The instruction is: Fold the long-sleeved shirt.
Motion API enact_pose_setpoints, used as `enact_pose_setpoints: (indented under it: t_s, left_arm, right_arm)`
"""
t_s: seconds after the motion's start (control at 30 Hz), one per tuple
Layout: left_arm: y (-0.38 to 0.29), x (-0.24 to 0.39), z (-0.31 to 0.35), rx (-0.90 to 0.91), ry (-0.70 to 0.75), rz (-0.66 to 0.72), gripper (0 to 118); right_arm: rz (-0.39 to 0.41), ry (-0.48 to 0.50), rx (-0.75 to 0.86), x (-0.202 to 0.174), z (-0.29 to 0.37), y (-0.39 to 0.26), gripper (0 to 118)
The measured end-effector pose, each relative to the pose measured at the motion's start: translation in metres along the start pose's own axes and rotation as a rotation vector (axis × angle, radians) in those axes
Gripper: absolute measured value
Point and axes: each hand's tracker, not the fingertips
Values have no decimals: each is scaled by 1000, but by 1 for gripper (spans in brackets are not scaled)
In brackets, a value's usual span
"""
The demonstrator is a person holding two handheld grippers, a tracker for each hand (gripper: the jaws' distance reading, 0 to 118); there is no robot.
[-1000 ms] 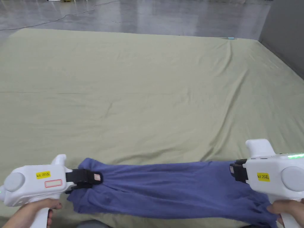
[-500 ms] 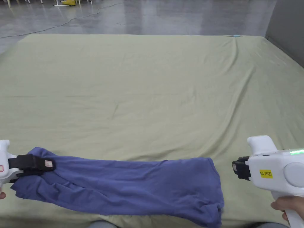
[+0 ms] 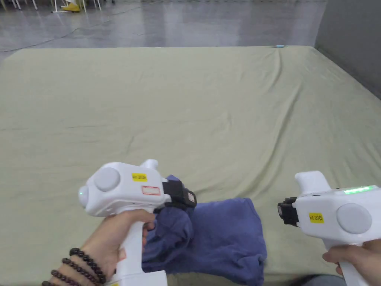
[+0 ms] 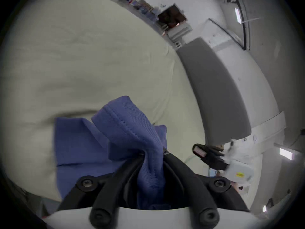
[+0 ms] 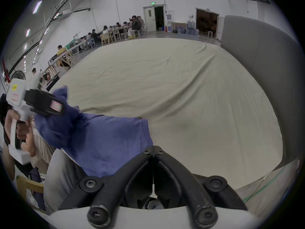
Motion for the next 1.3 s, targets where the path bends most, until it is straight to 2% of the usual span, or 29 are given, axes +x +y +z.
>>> enact_pose_setpoints:
  t_s: [0.1, 0.13, 0.17, 0.2, 0.23, 0.27, 0.3, 0.47, 0.5, 0.53, 0.57, 0.6, 0.7, 0.87, 1.03, 1.2, 1.23, 1.3]
  left_arm:
    - [1, -6, -54, -95, -13, 29, 2]
    - [1, -7, -67, -129, 1, 29, 13]
    - [1, -8, -73, -133, 6, 13, 38]
    - [-1, -7, -76, -126, -22, 7, 75]
    - [-1, -9, -73, -111, -94, 13, 91]
    - [0, -8, -67, -93, -135, 26, 98]
    - [1, -6, -60, -88, -118, 29, 100]
    - [4, -2, 0, 32, -77, -22, 98]
    - [3, -6, 11, 63, -63, -27, 93]
    - [0, -11, 24, 107, -49, -37, 76]
    - [-3, -15, 32, 134, -27, -53, 44]
    - [-8, -14, 38, 152, 59, -75, 0]
    - [-27, -14, 41, 188, 260, -212, 0]
    - [-48, 2, -7, 163, 370, -333, 0]
    - [-55, 33, -73, 47, 320, -392, 0]
    - [-68, 64, -134, 19, 330, -435, 0]
    - [-68, 67, -143, -10, 272, -437, 0]
    - [-70, 72, -156, -36, 261, -386, 0]
  right_arm:
    - [-10, -5, -1, 5, 1, -2, 0]
    - [-13, -5, -2, 6, 2, -3, 0]
    - [-15, -5, -3, 8, 3, -3, 0]
    - [-16, -4, -4, 9, 3, -4, 0]
    - [-19, -6, -6, 10, 3, -4, 0]
    - [-20, -9, -8, 10, 3, -5, 0]
    - [-21, -10, -8, 11, 2, -5, 0]
    - [-19, -2, -12, 10, 0, -4, 0]
    - [-17, 0, -11, 9, 0, -4, 0]
    - [-14, 4, -11, 8, 0, -3, 0]
    - [-13, 7, -10, 7, 0, -3, 0]
    - [-10, 11, -9, 6, 0, -3, 0]
    - [0, 17, -10, 2, -1, -3, 0]
    - [9, 18, -18, 0, -4, -3, 0]
    - [-1, 12, -11, 5, 1, -4, 0]
    - [-24, 1, 3, 12, 6, -3, 0]
    - [-27, -1, 5, 14, 6, -3, 0]
    - [-36, -8, 7, 17, 6, -3, 0]
